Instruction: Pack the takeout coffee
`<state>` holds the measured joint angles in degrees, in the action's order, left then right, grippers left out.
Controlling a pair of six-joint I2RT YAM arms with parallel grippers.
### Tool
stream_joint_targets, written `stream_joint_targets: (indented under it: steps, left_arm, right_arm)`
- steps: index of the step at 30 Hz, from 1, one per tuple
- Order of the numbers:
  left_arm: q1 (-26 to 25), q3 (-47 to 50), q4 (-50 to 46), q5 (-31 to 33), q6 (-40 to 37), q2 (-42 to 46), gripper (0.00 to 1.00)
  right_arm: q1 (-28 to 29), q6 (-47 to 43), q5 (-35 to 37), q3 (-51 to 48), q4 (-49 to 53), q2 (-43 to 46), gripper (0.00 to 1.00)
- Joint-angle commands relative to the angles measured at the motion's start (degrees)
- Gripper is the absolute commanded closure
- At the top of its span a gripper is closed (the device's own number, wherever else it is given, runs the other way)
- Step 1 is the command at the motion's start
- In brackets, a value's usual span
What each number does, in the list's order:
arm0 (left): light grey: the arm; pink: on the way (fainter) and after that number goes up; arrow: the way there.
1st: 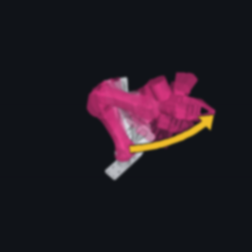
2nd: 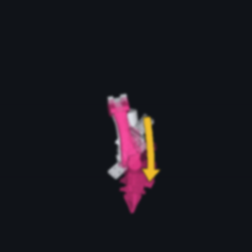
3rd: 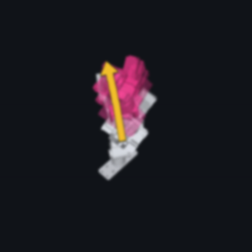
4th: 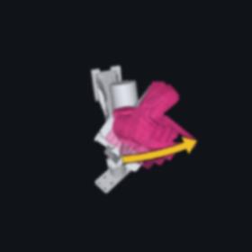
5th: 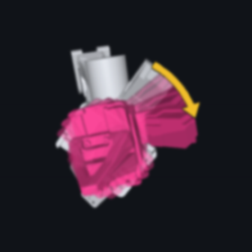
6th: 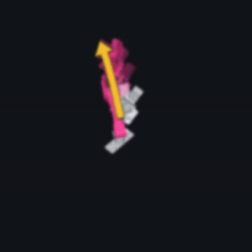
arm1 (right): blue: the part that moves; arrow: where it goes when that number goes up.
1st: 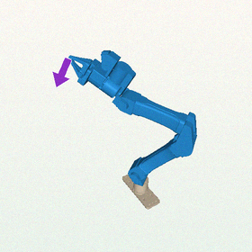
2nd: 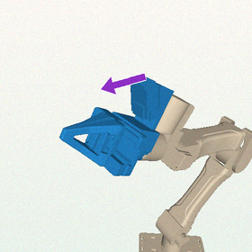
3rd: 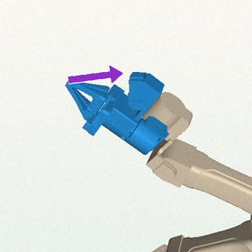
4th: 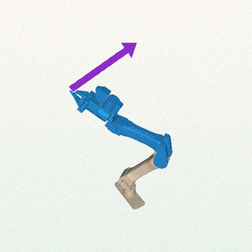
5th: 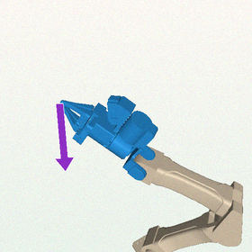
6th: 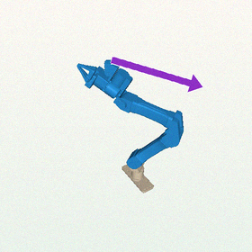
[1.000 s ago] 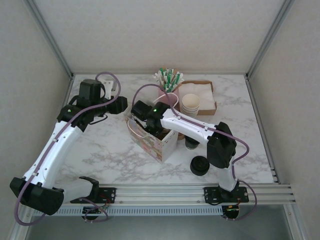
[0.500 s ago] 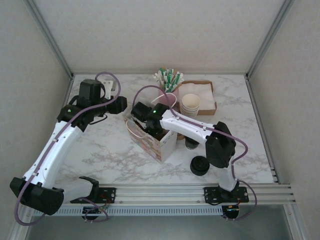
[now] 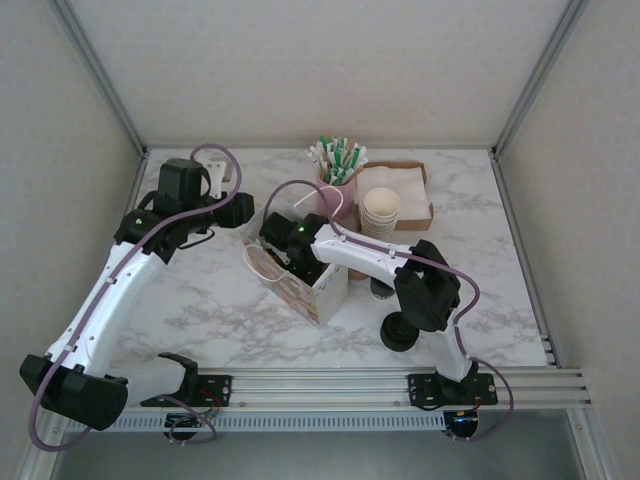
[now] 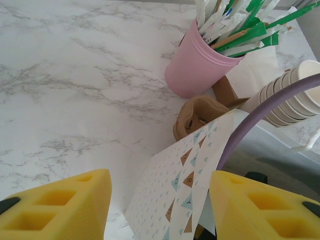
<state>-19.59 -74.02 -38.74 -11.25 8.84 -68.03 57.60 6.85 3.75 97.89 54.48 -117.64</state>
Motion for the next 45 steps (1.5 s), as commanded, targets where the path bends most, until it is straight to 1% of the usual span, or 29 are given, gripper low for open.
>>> stream_joint_targets:
  steps: [1, 13, 21, 24, 30, 32, 37, 39, 45]
  left_arm:
    - [0.5, 0.7, 0.3, 0.7, 0.7, 0.3, 0.45]
    - [0.5, 0.7, 0.4, 0.9, 0.7, 0.4, 0.46]
    - [0.4, 0.7, 0.4, 1.0, 0.7, 0.3, 0.45]
    - [0.5, 0.6, 0.4, 1.0, 0.7, 0.4, 0.46]
    - [0.5, 0.6, 0.4, 1.3, 0.7, 0.5, 0.45]
    - [0.4, 0.6, 0.4, 1.5, 0.8, 0.5, 0.45]
    - [0.5, 0.7, 0.5, 1.1, 0.9, 0.5, 0.46]
    - [0.5, 0.7, 0.5, 1.1, 0.9, 0.5, 0.45]
    - [0.5, 0.7, 0.3, 2.2, 1.2, 0.5, 0.45]
  right_arm:
    - [-0.4, 0.8, -0.4, -1.0, -0.6, -1.6, 0.67]
    - [-0.4, 1.8, 0.6, -3.6, -1.2, -4.5, 0.67]
    - [-0.4, 2.6, -1.2, -4.6, -2.8, -5.8, 0.66]
    - [-0.4, 3.2, -1.6, -4.6, -3.7, -4.9, 0.65]
    - [-0.4, 5.1, 0.1, -3.3, -5.7, -0.6, 0.6]
    - [-0.4, 5.8, 0.7, -2.5, -6.2, 0.7, 0.54]
    - [-0.2, 6.8, 2.9, -0.6, -5.9, 3.3, 0.46]
    - [-0.1, 7.2, 3.8, -0.1, -5.6, 4.0, 0.4]
    - [0.2, 7.5, 4.2, 1.1, -4.6, 5.9, 0.32]
